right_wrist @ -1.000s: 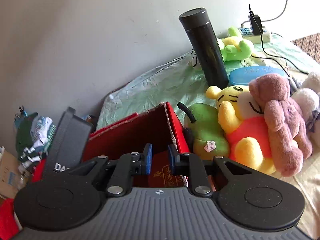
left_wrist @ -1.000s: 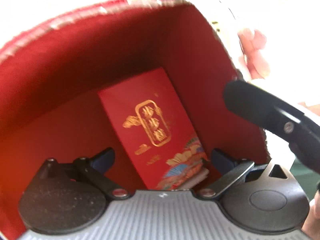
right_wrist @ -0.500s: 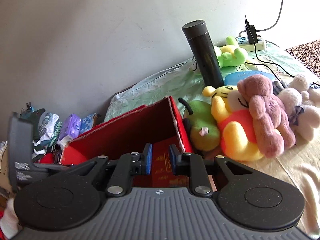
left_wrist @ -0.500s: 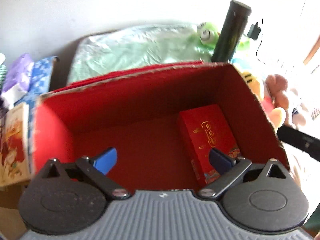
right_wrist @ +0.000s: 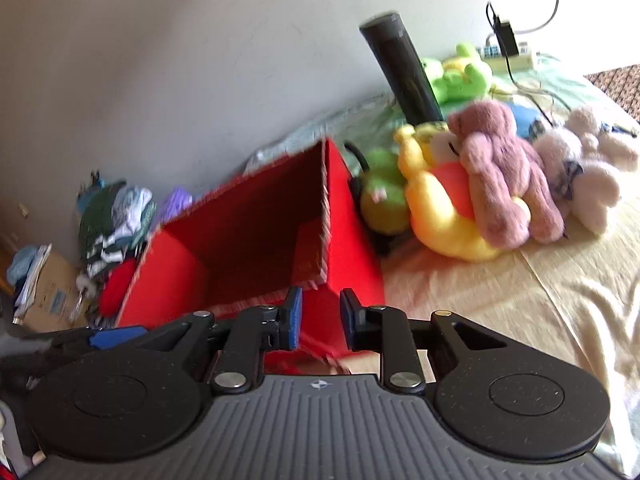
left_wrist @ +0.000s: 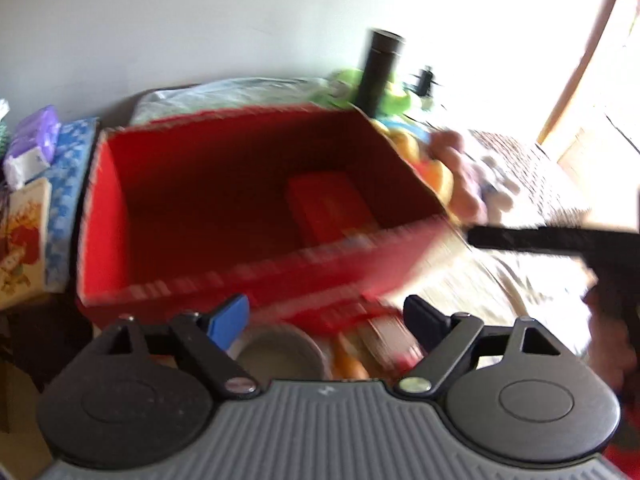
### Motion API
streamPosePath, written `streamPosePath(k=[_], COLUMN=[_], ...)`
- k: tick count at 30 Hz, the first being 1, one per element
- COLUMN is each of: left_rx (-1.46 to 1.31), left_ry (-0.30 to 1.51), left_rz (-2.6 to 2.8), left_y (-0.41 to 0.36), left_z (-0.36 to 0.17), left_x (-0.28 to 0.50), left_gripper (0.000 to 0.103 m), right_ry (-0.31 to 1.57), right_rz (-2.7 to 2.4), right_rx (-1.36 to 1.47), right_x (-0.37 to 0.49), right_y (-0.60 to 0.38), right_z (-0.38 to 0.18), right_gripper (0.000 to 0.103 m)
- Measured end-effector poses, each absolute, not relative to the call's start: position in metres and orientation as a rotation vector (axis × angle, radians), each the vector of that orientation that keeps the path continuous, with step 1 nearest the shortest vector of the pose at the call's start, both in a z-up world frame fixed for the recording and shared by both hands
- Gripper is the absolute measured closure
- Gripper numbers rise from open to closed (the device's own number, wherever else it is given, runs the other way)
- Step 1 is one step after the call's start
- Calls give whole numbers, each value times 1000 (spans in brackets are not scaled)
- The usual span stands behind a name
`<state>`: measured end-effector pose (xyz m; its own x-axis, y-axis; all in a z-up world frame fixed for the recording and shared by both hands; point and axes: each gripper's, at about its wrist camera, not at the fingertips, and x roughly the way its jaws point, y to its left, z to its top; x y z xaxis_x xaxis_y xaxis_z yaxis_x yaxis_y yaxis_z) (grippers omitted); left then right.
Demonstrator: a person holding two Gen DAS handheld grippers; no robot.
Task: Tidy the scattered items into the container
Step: 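Move the right gripper back and grasp the patterned scarf with beige strap, then lift the scarf with the right gripper and carry it over the red box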
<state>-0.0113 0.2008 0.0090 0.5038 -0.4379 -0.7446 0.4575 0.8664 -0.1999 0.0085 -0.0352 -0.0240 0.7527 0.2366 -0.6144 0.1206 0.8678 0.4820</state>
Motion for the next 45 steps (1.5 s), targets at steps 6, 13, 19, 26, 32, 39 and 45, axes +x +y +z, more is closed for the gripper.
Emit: streamPosePath(k=[6,13,19,26,32,39,45], left_rx=[11,60,33,61,75,83,114], left_ry=[987,1063,1083,1114,1121,1110,1109], left_rz=[-651,-628,-545,-485,-473,-504,-579], left_y=[148,104,98,94,89,78,56], left_z=[-25,-62,-80,-95,-99,-96,-95], left_x=[-36,-41,-34,-28,-30,-33,-32], left_gripper=[17,17,16,15,18,19,25], right_ry=[937,1036,1079,1164,1175,1180,1157], right_rz=[206,319,347,397,434,445,382], right_rx=[548,532,533,627,658,688,648], right_x=[14,27,29,40,42,38,25], right_y=[-37,-27,-33,-37,-37,-51,-67], right_z=[-62,-87,-101,-125,-133,-132,-124], right_gripper=[78,72,69,67,68,73,74])
